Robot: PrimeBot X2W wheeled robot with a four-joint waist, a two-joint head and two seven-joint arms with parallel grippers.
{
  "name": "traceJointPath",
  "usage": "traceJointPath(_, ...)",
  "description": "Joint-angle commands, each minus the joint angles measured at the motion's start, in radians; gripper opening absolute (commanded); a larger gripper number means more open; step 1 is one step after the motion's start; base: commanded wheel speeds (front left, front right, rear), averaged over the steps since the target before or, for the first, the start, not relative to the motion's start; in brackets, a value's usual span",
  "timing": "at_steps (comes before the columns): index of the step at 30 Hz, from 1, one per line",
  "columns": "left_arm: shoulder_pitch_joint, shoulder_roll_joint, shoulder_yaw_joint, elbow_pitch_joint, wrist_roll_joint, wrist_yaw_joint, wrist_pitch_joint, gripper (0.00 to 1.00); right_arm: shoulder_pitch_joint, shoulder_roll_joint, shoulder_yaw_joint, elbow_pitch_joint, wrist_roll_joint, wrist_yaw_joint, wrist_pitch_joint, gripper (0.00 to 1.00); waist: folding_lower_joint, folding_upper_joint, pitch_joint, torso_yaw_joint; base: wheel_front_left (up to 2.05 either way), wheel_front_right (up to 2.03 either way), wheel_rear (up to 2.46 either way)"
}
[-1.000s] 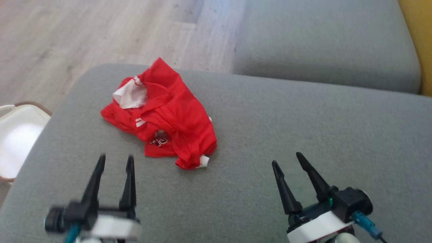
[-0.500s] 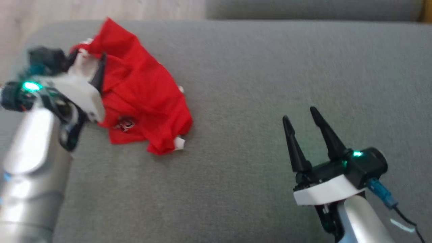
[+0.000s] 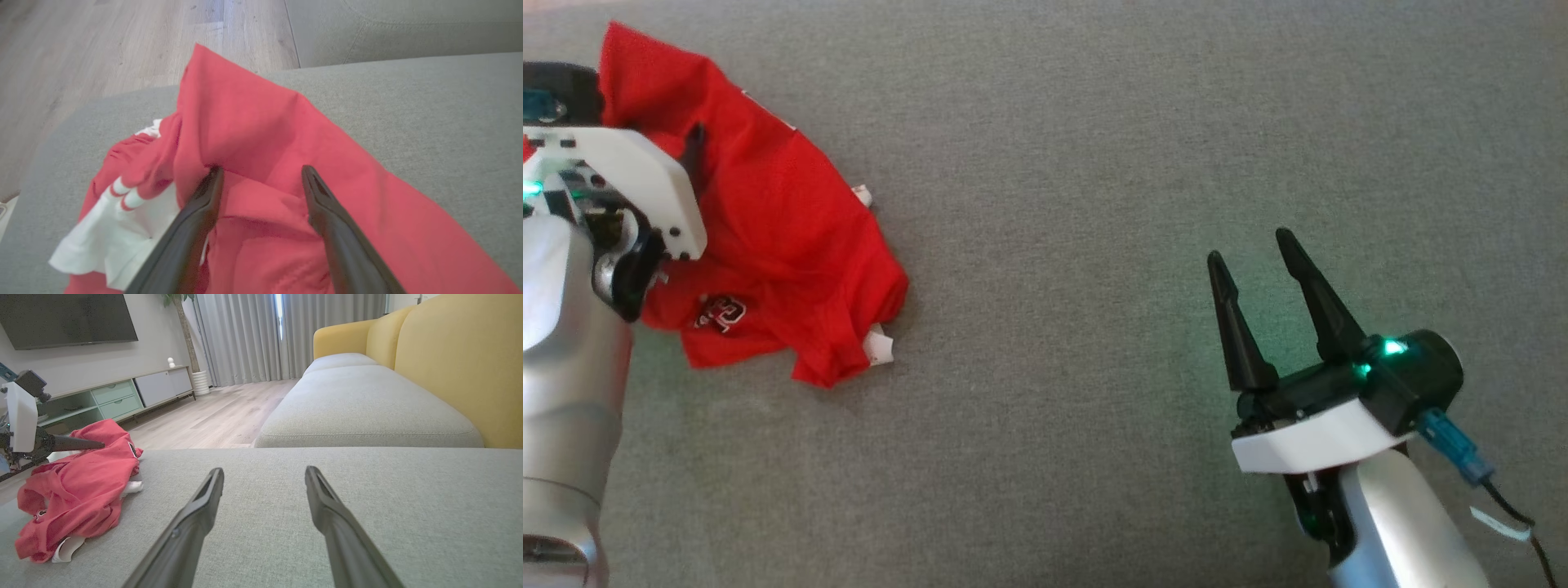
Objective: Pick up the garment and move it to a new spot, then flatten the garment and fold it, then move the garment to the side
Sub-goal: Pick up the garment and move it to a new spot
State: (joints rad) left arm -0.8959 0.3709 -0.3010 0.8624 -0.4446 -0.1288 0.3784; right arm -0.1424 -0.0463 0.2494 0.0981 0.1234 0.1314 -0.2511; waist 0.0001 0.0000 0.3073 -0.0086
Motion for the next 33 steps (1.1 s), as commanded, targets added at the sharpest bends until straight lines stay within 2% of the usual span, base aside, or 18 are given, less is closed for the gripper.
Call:
traceJointPath(1, -0.049, 0.056, 0.021, -0.008, 0.0, 0.007, 0.007, 1.0, -0.036, -0.004, 0.023, -0.037, 0.006, -0.001, -0.011, 1.0, -0.0001, 0.0, 0.006, -0.007, 0.0, 0.0, 0.0)
traceJointPath(7, -0.06, 0.053, -0.008, 0.059, 0.003, 0.005, 0.041, 1.0, -0.044, -0.004, 0.021, -0.035, 0.01, -0.001, -0.011, 1.0, -0.0001, 0.0, 0.01, -0.013, 0.0, 0.0, 0.0)
traceJointPath(8, -0.061, 0.052, -0.012, 0.064, 0.001, 0.004, 0.044, 0.66, -0.044, -0.004, 0.02, -0.034, 0.011, -0.001, -0.011, 1.0, -0.0001, 0.0, 0.008, -0.012, 0.0, 0.0, 0.0)
traceJointPath(9, -0.061, 0.05, -0.015, 0.066, -0.002, 0.003, 0.04, 0.22, -0.043, -0.004, 0.02, -0.032, 0.012, -0.001, -0.011, 1.0, -0.0001, 0.0, 0.006, -0.011, 0.0, 0.0, 0.0)
traceJointPath(10, -0.062, 0.048, -0.017, 0.065, -0.005, 0.003, 0.029, 0.0, -0.043, -0.004, 0.02, -0.03, 0.013, -0.001, -0.011, 1.0, -0.0001, 0.0, 0.002, -0.011, 0.0, 0.0, 0.0)
traceJointPath(17, -0.079, 0.023, -0.004, -0.01, -0.063, -0.001, -0.144, 0.0, -0.036, -0.004, 0.022, -0.011, 0.023, -0.001, -0.011, 1.0, -0.0001, 0.0, -0.058, -0.009, 0.0, 0.0, 0.0)
traceJointPath(20, -0.075, 0.003, -0.017, -0.124, -0.133, -0.002, -0.213, 0.0, -0.016, -0.004, 0.015, 0.001, 0.03, -0.001, -0.011, 1.0, -0.0001, 0.0, -0.111, -0.002, 0.0, 0.0, 0.0)
traceJointPath(27, -0.041, -0.008, -0.021, -0.345, -0.227, -0.002, -0.249, 0.0, 0.016, -0.004, 0.013, 0.019, 0.043, -0.001, -0.011, 1.0, -0.0001, 0.0, -0.189, 0.008, 0.0, 0.0, 0.0)
traceJointPath(30, -0.015, -0.027, -0.015, -0.458, -0.254, 0.019, -0.232, 0.0, 0.025, -0.004, 0.018, 0.025, 0.052, -0.001, -0.011, 1.0, -0.0001, 0.0, -0.215, 0.0, 0.0, 0.0, 0.0)
traceJointPath(33, -0.001, -0.034, -0.025, -0.514, -0.256, 0.031, -0.213, 0.0, 0.028, -0.004, 0.022, 0.025, 0.054, -0.001, -0.011, 1.0, -0.0001, 0.0, -0.221, -0.01, 0.0, 0.0, 0.0)
